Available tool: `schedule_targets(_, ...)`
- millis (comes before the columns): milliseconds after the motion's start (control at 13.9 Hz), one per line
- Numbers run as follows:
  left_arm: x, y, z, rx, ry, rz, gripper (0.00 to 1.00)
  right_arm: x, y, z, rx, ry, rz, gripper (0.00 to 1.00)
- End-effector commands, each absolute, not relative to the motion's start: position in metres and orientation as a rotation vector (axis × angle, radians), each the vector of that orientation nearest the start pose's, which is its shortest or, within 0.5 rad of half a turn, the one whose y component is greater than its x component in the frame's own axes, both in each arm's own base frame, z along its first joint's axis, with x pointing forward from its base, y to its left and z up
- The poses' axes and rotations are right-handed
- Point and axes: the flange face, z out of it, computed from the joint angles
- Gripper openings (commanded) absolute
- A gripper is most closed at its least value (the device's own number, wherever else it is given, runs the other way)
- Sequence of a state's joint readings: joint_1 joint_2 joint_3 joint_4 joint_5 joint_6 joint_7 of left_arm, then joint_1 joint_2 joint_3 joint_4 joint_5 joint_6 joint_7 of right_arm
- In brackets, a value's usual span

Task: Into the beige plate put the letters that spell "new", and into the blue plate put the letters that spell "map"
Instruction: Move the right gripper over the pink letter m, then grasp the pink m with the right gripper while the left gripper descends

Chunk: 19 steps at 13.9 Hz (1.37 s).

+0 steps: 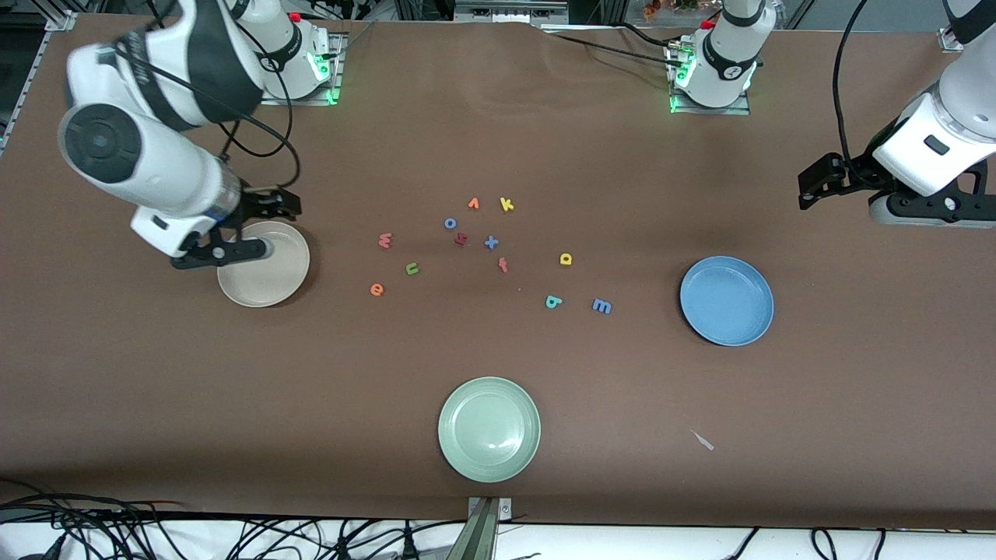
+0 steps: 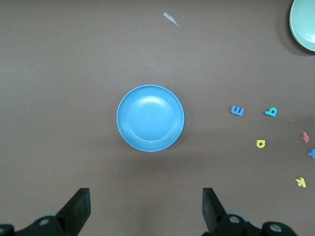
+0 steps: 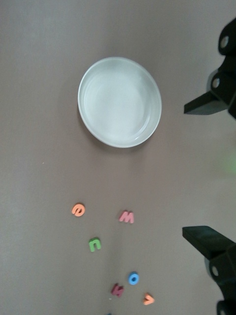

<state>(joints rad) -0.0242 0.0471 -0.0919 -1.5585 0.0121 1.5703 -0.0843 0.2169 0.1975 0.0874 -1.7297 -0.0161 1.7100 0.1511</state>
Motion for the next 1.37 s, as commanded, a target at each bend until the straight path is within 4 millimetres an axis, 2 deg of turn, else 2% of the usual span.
schedule_targets(0,0.567,-0.062,0.61,-3.138,0.043,0.057,1.0,0.547,0.201,0.4,-3.188,-0.167,0.276,1.0)
schedule_targets(144,0.567,-0.062,0.61,-3.138,0.043,0.057,1.0,0.532,0.212,0.368,-3.193,-0.134,0.252,1.0)
schedule_targets(361,0.567,-0.06,0.609,-3.14,0.036,0.06,1.0,0.514,0.216,0.343,-3.19,-0.113,0.22,1.0)
schedule_targets(577,0.572,-0.066,0.598,-3.137,0.045,0.093,1.0,0.49,0.235,0.312,-3.167,-0.008,0.101,1.0)
schedule_targets(794,0.586,-0.074,0.566,-3.136,0.06,0.168,1.0,0.473,0.25,0.27,-3.139,0.012,0.043,1.0)
schedule_targets(1010,0.599,-0.11,0.519,-3.131,0.123,0.287,1.0,0.464,0.266,0.242,-3.142,-0.004,0.079,1.0)
schedule_targets(1154,0.605,-0.143,0.495,-3.113,0.075,0.28,1.0,0.465,0.266,0.237,-3.139,-0.004,0.078,1.0)
schedule_targets(1299,0.607,-0.168,0.473,-3.105,0.011,0.314,1.0,0.464,0.267,0.228,-3.14,-0.003,0.091,1.0)
